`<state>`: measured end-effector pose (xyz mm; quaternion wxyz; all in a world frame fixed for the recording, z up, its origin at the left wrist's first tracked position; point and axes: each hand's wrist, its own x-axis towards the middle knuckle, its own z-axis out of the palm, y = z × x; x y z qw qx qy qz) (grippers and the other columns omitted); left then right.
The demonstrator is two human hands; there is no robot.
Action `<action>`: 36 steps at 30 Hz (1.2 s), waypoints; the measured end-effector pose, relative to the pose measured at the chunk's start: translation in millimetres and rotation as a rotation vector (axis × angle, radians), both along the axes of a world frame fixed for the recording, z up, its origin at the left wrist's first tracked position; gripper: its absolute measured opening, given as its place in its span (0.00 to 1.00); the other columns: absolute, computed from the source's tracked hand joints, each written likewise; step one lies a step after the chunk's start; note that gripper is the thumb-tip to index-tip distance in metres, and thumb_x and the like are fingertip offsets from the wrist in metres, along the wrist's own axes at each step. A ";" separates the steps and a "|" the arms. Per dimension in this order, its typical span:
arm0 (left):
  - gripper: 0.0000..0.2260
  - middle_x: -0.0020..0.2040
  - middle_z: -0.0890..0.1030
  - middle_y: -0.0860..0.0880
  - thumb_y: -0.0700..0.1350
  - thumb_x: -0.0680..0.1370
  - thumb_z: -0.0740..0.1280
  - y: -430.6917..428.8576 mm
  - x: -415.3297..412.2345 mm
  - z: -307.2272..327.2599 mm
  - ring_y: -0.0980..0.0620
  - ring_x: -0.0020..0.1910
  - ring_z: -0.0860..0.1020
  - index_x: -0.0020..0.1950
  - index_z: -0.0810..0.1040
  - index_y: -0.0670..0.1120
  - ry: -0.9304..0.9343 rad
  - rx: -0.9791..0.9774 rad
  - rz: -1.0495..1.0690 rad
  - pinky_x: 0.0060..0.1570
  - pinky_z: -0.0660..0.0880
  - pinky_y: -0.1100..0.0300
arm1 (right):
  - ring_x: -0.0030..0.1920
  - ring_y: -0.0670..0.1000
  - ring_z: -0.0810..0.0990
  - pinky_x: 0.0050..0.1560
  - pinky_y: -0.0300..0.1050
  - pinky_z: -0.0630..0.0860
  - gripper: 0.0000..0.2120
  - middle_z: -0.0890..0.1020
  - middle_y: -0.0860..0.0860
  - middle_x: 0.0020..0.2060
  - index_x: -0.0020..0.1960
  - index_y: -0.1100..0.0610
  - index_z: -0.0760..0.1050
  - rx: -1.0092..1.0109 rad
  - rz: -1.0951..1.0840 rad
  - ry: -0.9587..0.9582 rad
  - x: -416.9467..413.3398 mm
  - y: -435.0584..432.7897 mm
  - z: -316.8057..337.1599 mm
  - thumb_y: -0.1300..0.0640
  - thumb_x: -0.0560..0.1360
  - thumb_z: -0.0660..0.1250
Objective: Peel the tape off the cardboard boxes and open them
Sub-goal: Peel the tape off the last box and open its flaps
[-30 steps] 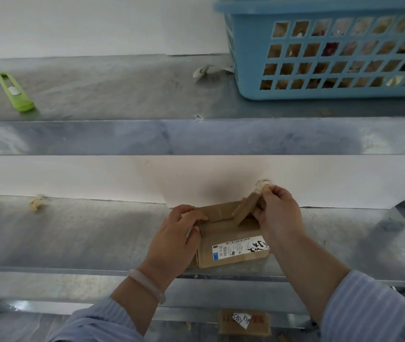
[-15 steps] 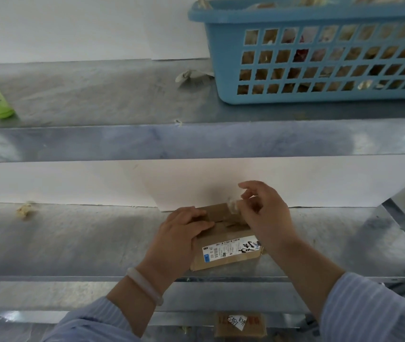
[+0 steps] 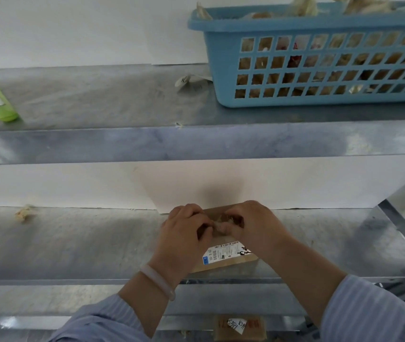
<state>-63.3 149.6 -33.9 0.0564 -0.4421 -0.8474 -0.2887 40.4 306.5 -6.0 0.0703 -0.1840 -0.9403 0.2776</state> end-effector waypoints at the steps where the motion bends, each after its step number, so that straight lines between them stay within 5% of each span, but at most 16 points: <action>1: 0.08 0.49 0.75 0.58 0.52 0.73 0.64 2.3 -0.6 -0.4 0.58 0.50 0.69 0.44 0.82 0.52 -0.022 0.004 0.004 0.52 0.69 0.62 | 0.33 0.42 0.71 0.32 0.33 0.65 0.12 0.76 0.44 0.31 0.35 0.48 0.77 -0.022 -0.002 -0.027 0.3 -0.7 0.8 0.41 0.71 0.70; 4: 0.03 0.47 0.73 0.58 0.46 0.72 0.69 7.5 -1.1 -1.1 0.57 0.50 0.67 0.45 0.79 0.51 -0.052 0.010 0.008 0.53 0.66 0.67 | 0.37 0.45 0.73 0.32 0.34 0.65 0.09 0.78 0.46 0.36 0.38 0.47 0.79 -0.076 -0.073 -0.041 -1.3 -1.7 1.1 0.42 0.71 0.73; 10: 0.21 0.51 0.70 0.59 0.55 0.72 0.56 5.3 -2.2 1.0 0.58 0.53 0.62 0.60 0.80 0.55 -0.059 -0.030 -0.006 0.55 0.60 0.66 | 0.40 0.45 0.76 0.34 0.38 0.67 0.09 0.79 0.46 0.41 0.44 0.49 0.77 -0.105 -0.196 -0.072 -5.0 -0.3 8.6 0.45 0.74 0.70; 14: 0.23 0.51 0.70 0.59 0.56 0.72 0.54 4.3 -2.6 -3.5 0.58 0.53 0.64 0.60 0.80 0.55 -0.045 0.000 0.006 0.56 0.63 0.64 | 0.40 0.49 0.77 0.35 0.41 0.72 0.06 0.77 0.48 0.40 0.40 0.53 0.72 -0.181 -0.415 0.112 -0.2 12.9 10.6 0.61 0.75 0.63; 19: 0.21 0.50 0.70 0.60 0.55 0.72 0.55 5.2 -3.4 -5.6 0.59 0.53 0.64 0.59 0.81 0.55 -0.024 0.000 0.004 0.55 0.69 0.59 | 0.39 0.49 0.72 0.38 0.37 0.64 0.08 0.73 0.48 0.39 0.38 0.57 0.72 0.121 -0.222 0.217 5.6 12.0 -0.2 0.69 0.69 0.65; 22: 0.20 0.50 0.71 0.59 0.54 0.72 0.56 5.5 -4.6 -6.0 0.58 0.52 0.65 0.58 0.82 0.55 -0.007 0.000 0.002 0.55 0.71 0.58 | 0.44 0.47 0.72 0.47 0.38 0.69 0.08 0.77 0.47 0.41 0.41 0.55 0.79 0.227 -0.104 0.219 9.5 17.4 -10.9 0.66 0.71 0.66; 26: 0.21 0.50 0.71 0.59 0.54 0.72 0.55 8.0 -2.4 -8.0 0.57 0.52 0.66 0.58 0.82 0.54 -0.014 0.007 0.020 0.53 0.73 0.55 | 0.39 0.45 0.75 0.50 0.43 0.74 0.09 0.79 0.41 0.33 0.33 0.49 0.75 0.138 0.028 0.180 19.2 18.8 -0.2 0.57 0.71 0.69; 30: 0.20 0.49 0.73 0.57 0.53 0.72 0.56 8.6 -2.1 -7.1 0.56 0.50 0.68 0.56 0.83 0.54 0.023 -0.001 0.044 0.50 0.75 0.52 | 0.43 0.45 0.76 0.50 0.45 0.73 0.24 0.81 0.46 0.35 0.37 0.52 0.80 0.118 0.098 0.003 16.4 12.8 8.1 0.39 0.75 0.54; 34: 0.15 0.47 0.75 0.57 0.54 0.71 0.58 15.3 -0.2 -2.8 0.53 0.47 0.73 0.50 0.82 0.55 0.105 -0.038 0.073 0.47 0.75 0.52 | 0.44 0.43 0.78 0.49 0.46 0.78 0.10 0.81 0.42 0.43 0.55 0.44 0.79 -0.046 -0.038 0.020 17.2 13.6 12.7 0.47 0.74 0.68; 36: 0.14 0.49 0.77 0.55 0.56 0.72 0.60 24.5 2.1 -3.8 0.51 0.49 0.76 0.49 0.80 0.54 0.160 -0.060 0.062 0.51 0.74 0.51 | 0.38 0.43 0.76 0.41 0.43 0.74 0.04 0.79 0.42 0.35 0.46 0.38 0.80 -0.048 -0.037 -0.007 15.1 14.9 12.5 0.44 0.71 0.71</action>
